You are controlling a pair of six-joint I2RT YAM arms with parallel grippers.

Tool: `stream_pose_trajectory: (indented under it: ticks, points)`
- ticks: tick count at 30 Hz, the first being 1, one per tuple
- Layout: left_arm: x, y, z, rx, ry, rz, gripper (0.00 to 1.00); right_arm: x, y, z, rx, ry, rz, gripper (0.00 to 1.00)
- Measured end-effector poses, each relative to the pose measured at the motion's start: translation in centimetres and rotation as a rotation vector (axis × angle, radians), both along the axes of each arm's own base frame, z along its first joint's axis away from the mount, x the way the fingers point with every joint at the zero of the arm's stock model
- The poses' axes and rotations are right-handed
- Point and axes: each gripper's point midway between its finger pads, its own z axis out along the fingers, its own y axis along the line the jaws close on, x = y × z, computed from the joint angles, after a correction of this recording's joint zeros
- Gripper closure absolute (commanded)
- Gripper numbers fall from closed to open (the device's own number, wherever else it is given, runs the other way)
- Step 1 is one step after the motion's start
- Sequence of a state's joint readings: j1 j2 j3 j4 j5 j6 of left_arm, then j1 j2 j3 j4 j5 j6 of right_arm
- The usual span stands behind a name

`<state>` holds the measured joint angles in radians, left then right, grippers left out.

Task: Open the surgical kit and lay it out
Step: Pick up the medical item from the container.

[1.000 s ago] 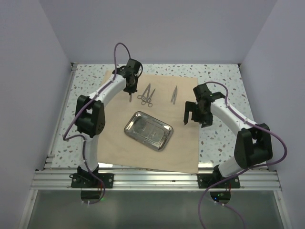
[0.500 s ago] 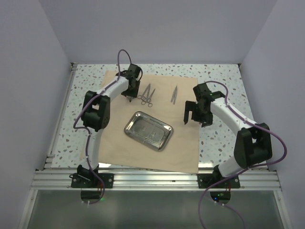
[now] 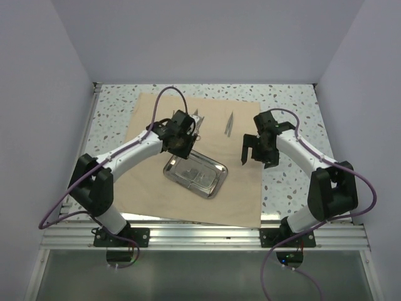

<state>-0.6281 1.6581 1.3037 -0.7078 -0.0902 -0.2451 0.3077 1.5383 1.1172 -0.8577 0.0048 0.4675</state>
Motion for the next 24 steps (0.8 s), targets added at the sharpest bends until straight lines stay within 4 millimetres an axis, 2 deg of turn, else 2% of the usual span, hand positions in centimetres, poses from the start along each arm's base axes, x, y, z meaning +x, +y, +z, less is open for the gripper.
stream_pose_trajectory:
  ticks: [3,6,9,16,24]
  points:
    - [-2.6,-0.6,-1.4,-0.044,0.064,-0.016,0.59,-0.1,0.0,-0.2,0.004,0.004,0.002,0.04]
    - [-4.5,-0.5,-3.6,-0.046,0.134,-0.007,0.60,-0.2,0.2,-0.3,0.011,0.005,0.004,0.04]
    - [-6.2,-1.2,-4.8,-0.048,0.181,-0.029,0.60,-0.4,0.3,-0.4,0.021,0.003,0.007,0.04]
    - [-8.0,-4.4,-5.8,-0.091,0.219,-0.093,0.60,-1.6,-0.1,-0.6,0.019,0.006,0.011,0.04]
    - [-9.3,-4.6,-8.3,-0.018,0.261,-0.096,0.63,-2.1,-0.3,-0.4,0.021,-0.001,0.011,0.04]
